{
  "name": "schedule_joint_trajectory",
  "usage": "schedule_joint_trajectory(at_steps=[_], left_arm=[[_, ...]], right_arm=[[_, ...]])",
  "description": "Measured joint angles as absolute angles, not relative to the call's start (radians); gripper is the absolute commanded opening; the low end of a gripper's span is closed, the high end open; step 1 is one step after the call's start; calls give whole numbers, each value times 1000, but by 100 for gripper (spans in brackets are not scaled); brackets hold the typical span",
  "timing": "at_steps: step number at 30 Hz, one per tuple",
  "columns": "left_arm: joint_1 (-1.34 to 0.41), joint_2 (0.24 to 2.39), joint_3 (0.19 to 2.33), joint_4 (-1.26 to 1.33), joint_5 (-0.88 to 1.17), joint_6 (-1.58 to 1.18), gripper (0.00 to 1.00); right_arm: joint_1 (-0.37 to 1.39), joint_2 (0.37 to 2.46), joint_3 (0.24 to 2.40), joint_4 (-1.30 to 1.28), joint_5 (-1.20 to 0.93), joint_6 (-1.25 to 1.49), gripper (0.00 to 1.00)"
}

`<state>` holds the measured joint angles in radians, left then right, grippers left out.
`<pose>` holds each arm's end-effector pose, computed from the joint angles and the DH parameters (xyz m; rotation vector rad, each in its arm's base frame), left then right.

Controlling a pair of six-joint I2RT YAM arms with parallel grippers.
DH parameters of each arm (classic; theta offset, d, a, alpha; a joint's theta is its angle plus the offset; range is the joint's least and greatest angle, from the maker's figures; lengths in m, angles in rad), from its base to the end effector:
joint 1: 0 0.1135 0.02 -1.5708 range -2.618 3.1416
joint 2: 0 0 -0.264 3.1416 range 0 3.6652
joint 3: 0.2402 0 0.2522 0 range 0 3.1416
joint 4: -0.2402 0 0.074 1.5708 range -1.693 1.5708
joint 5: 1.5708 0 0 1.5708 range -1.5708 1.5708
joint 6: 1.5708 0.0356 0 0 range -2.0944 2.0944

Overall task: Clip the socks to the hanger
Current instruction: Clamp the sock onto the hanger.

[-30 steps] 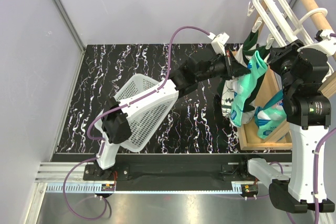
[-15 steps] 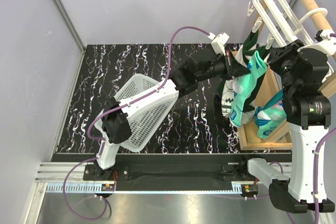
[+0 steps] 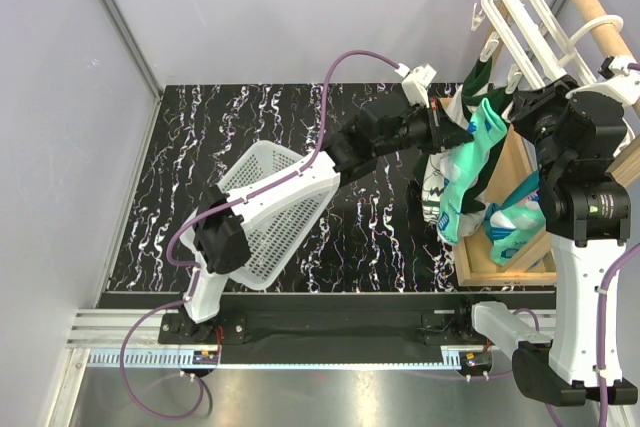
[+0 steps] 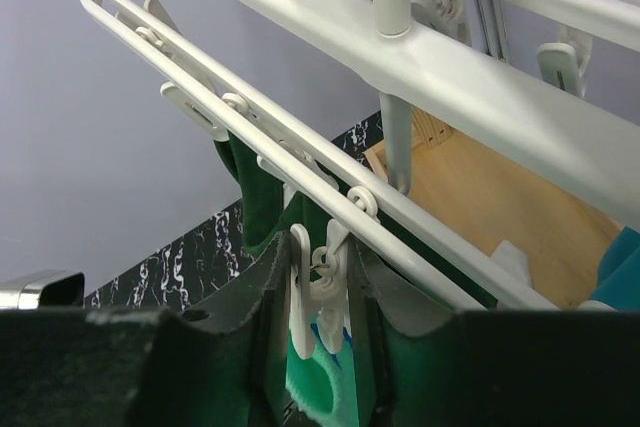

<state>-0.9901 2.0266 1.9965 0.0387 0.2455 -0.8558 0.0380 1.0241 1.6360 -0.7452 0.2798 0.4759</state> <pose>0.2623 -0.4156 0.4041 0.3451 1.7851 -1.5855 0.1563 -0.0039 0.5145 0.5697 1.6027 0.1454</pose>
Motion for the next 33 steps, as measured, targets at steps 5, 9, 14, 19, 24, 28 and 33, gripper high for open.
schedule_joint_trajectory(at_steps=[5, 9, 14, 19, 24, 28, 33], left_arm=[[-1003, 1954, 1880, -70, 109, -715, 0], [-1009, 1822, 1714, -184, -16, -616, 0], [-1008, 1711, 1688, -266, -49, -561, 0], [-1005, 1690, 1779, -303, 39, -550, 0], [-1008, 1704, 1843, -317, 135, -575, 0], [-1020, 1777, 2003, -375, 136, -616, 0], [-1034, 1869, 2154, -440, 118, -685, 0]], right_arm=[[38, 1027, 1640, -748, 276, 475, 0], [38, 1026, 1639, -748, 272, 475, 0], [36, 1025, 1627, -734, 259, 471, 0], [36, 1018, 1615, -722, 239, 459, 0], [36, 1015, 1614, -722, 215, 452, 0], [36, 1012, 1609, -713, 193, 446, 0], [35, 1007, 1598, -697, 164, 441, 0]])
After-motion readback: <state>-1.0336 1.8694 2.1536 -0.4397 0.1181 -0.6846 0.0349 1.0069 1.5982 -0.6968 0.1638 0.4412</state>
